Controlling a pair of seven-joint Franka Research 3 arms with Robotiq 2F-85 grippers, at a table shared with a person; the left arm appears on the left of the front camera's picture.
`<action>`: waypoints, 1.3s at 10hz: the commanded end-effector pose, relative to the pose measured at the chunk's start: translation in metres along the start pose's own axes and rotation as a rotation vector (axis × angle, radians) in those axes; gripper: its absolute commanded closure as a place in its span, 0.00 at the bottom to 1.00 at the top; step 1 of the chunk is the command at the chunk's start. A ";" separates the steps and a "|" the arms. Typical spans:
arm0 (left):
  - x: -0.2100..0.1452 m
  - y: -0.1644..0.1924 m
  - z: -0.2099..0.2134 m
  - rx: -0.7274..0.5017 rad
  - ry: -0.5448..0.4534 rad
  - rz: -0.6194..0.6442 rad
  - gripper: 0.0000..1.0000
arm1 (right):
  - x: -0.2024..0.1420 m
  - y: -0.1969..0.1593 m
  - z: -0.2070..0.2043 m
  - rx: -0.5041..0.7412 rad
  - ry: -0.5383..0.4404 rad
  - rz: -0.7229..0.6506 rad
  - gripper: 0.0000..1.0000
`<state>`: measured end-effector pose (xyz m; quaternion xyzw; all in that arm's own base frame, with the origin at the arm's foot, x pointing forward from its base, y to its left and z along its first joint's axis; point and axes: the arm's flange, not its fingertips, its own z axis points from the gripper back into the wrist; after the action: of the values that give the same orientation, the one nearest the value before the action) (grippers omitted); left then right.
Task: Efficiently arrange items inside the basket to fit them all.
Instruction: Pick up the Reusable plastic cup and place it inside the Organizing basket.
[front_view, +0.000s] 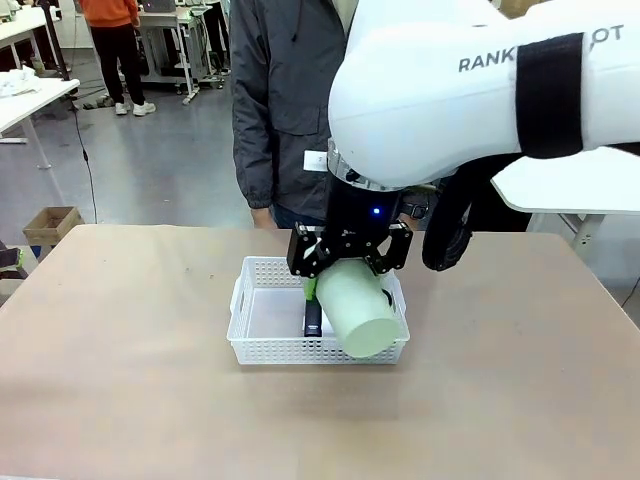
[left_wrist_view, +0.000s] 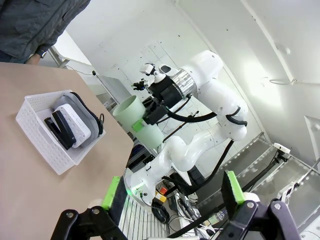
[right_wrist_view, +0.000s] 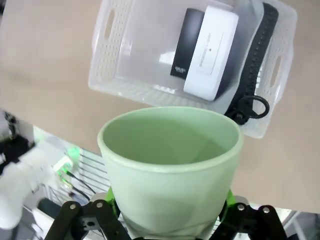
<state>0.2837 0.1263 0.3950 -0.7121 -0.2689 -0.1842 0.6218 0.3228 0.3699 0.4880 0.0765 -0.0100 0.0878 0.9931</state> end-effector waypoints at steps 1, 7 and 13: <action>-0.008 -0.008 -0.013 0.001 -0.021 0.013 0.00 | 0.017 0.021 -0.019 -0.012 -0.055 -0.101 0.13; -0.008 -0.008 -0.013 0.001 -0.021 0.013 0.00 | 0.092 0.069 -0.079 0.014 -0.136 -0.205 0.13; -0.008 -0.008 -0.013 0.001 -0.021 0.013 0.00 | 0.126 0.083 -0.120 -0.061 -0.091 -0.263 0.13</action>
<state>0.2838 0.1264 0.3949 -0.7122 -0.2689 -0.1839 0.6218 0.4328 0.4815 0.3820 0.0708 -0.0361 -0.0267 0.9965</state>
